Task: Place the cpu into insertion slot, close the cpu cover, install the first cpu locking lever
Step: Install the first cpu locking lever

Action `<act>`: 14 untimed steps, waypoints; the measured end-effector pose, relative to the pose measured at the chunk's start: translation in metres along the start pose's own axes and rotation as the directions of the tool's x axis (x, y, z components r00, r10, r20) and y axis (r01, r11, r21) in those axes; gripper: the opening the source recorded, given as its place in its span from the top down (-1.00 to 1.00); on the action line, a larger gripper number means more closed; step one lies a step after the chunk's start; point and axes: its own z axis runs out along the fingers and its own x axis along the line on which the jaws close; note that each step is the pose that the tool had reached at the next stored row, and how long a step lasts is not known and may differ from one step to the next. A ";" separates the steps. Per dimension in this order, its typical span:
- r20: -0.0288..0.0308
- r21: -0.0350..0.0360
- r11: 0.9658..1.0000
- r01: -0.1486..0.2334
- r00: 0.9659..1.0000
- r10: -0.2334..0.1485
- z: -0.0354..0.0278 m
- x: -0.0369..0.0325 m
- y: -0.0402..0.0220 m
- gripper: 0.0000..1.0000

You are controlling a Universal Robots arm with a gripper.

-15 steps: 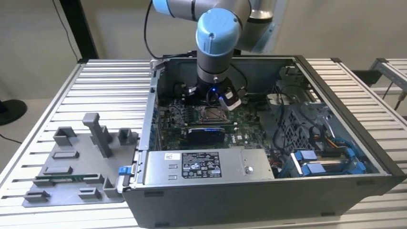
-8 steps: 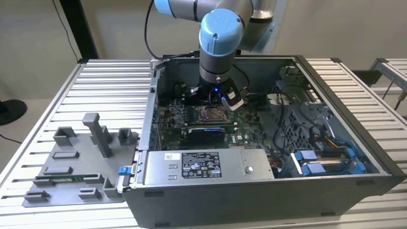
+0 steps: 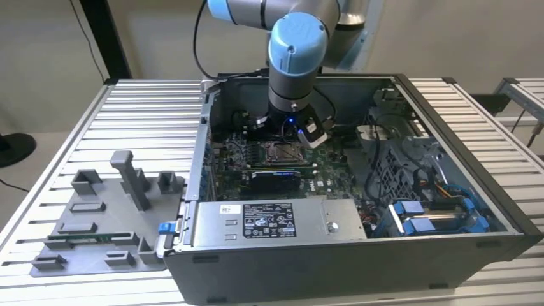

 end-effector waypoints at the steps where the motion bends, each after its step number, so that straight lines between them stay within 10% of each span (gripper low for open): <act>1: 0.000 0.000 1.000 0.000 1.000 0.000 0.0001 -0.0006 -0.0001 1.00; 14: -0.001 -0.001 1.000 0.003 1.000 -0.003 0.0014 -0.0064 -0.0023 1.00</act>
